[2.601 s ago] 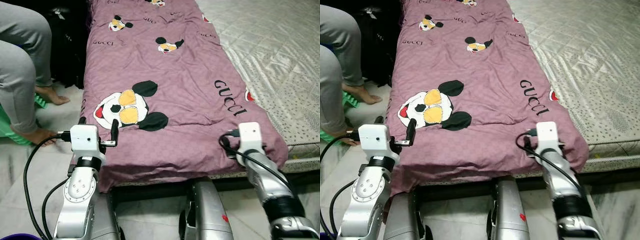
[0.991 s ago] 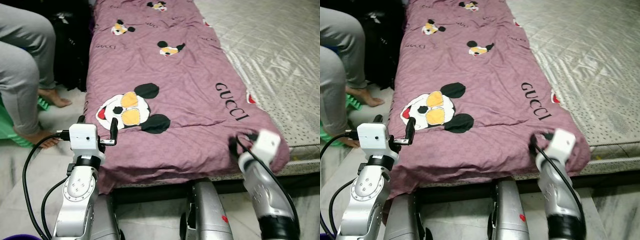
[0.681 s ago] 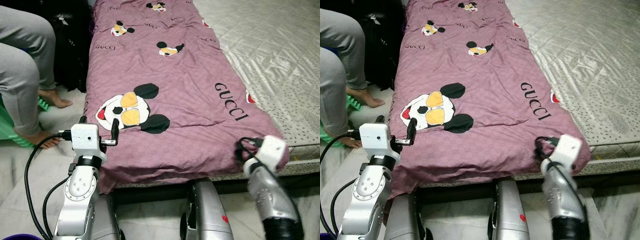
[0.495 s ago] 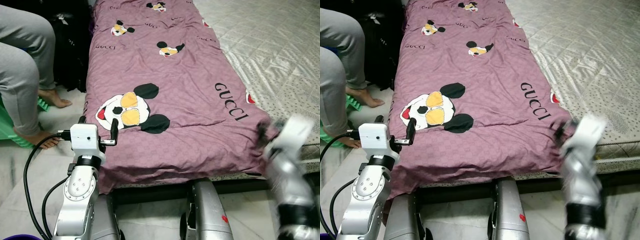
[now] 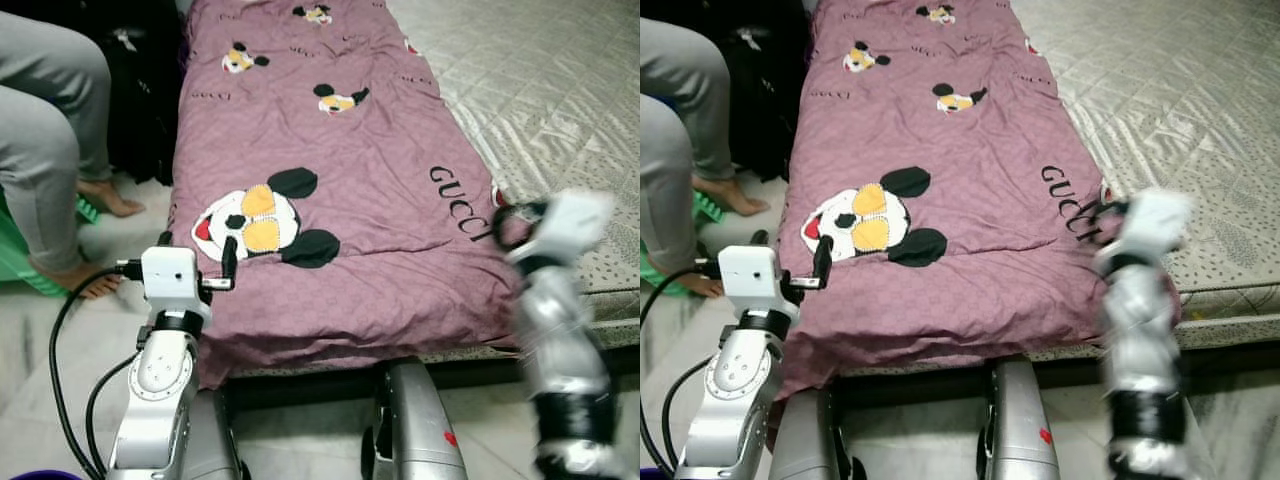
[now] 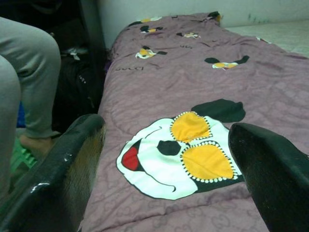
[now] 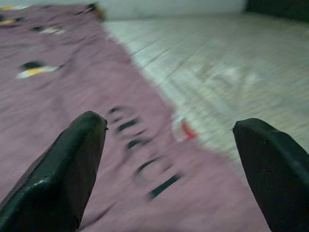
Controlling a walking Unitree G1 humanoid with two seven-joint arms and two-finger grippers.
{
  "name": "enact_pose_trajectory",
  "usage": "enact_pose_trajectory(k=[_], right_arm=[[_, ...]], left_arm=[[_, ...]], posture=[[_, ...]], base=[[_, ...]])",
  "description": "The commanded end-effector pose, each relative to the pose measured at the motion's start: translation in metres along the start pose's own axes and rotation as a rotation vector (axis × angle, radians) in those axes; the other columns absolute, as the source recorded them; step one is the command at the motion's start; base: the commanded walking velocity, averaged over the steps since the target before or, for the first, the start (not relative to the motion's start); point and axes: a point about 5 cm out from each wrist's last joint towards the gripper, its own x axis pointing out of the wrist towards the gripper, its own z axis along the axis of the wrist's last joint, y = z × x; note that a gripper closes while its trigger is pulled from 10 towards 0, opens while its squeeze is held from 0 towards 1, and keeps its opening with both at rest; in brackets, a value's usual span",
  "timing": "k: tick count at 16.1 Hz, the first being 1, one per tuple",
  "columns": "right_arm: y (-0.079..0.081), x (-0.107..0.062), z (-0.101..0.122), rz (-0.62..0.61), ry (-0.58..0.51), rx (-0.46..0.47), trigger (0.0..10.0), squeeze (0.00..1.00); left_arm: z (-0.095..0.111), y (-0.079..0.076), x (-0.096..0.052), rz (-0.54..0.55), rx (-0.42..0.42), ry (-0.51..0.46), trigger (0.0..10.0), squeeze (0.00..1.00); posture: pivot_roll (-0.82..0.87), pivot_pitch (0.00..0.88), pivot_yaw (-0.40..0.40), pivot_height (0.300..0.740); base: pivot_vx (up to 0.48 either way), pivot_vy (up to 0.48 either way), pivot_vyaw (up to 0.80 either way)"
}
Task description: Clean up the room
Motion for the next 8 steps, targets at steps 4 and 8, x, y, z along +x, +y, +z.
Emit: enact_pose_trajectory(k=[4, 8], right_arm=[[0.020, -0.004, 0.004, 0.081, -0.041, 0.050, 10.0, 0.00], [0.032, -0.004, 0.003, 0.094, -0.040, 0.085, 10.0, 0.00]], left_arm=[[0.002, -0.002, 0.010, -0.001, -0.007, -0.019, 10.0, 0.00], [-0.001, -0.001, 0.011, -0.004, -0.004, -0.020, 10.0, 0.00]], posture=[[-0.03, 0.039, 0.040, 0.552], [-0.03, 0.023, 0.044, 0.597]], base=[[0.000, 0.000, 0.00], [0.000, 0.000, 0.00]])
